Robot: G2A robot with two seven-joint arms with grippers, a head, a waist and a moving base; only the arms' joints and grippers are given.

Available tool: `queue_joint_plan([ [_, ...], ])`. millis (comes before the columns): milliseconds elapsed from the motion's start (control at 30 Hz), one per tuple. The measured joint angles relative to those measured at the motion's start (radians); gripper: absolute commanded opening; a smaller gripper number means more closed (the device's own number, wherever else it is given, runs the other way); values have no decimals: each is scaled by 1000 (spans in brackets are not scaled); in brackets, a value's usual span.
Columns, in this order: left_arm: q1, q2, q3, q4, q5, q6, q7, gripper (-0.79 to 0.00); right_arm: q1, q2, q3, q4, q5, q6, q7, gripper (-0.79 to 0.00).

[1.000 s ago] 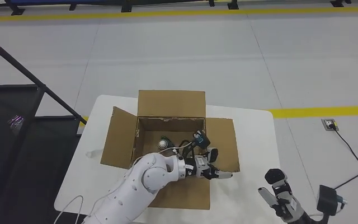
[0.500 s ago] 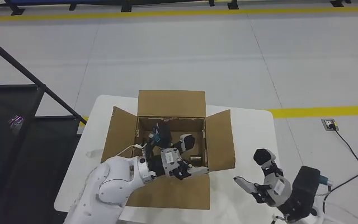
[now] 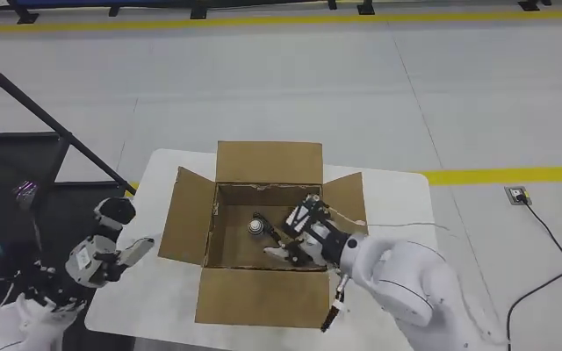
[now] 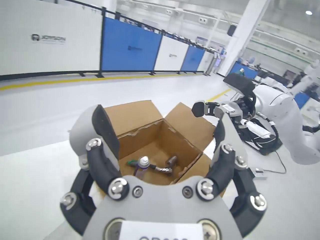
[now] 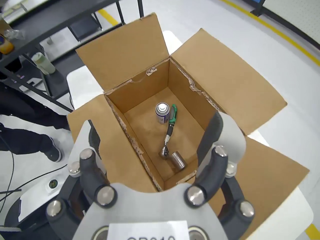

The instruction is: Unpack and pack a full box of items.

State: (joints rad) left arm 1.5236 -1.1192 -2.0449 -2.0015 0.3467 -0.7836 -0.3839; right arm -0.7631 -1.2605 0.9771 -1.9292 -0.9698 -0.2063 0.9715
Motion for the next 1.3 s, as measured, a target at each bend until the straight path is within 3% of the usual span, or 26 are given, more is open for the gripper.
queue_joint_plan([
  [133, 75, 1, -112, 61, -42, -37, 38, 0, 182, -52, -166, 189, 2, 80, 40, 0],
  [300, 137, -2, -167, 104, -22, -60, 69, 0, 323, -125, -334, 396, 54, 135, 40, 0],
  [500, 138, -3, -165, 105, -20, -60, 70, 0, 382, -209, -464, 595, 96, 199, -39, 0],
  [733, 139, -3, -165, 105, -20, -60, 70, 0, 413, -288, -522, 799, 116, 265, -158, 0],
  [967, 139, -3, -165, 105, -20, -60, 70, 0, 447, -346, -543, 963, 130, 275, -136, 0],
  [1067, 139, -3, -165, 105, -20, -60, 70, 0, 453, -366, -545, 1024, 137, 268, -148, -397],
  [1200, 139, -3, -165, 105, -20, -60, 70, 0, 458, -388, -541, 1091, 144, 250, -173, -600],
  [1233, 139, -3, -165, 105, -20, -60, 70, 0, 458, -393, -539, 1101, 145, 247, -177, -742],
  [1300, 139, -3, -165, 105, -20, -60, 70, 0, 460, -402, -536, 1120, 146, 243, -188, -785],
])
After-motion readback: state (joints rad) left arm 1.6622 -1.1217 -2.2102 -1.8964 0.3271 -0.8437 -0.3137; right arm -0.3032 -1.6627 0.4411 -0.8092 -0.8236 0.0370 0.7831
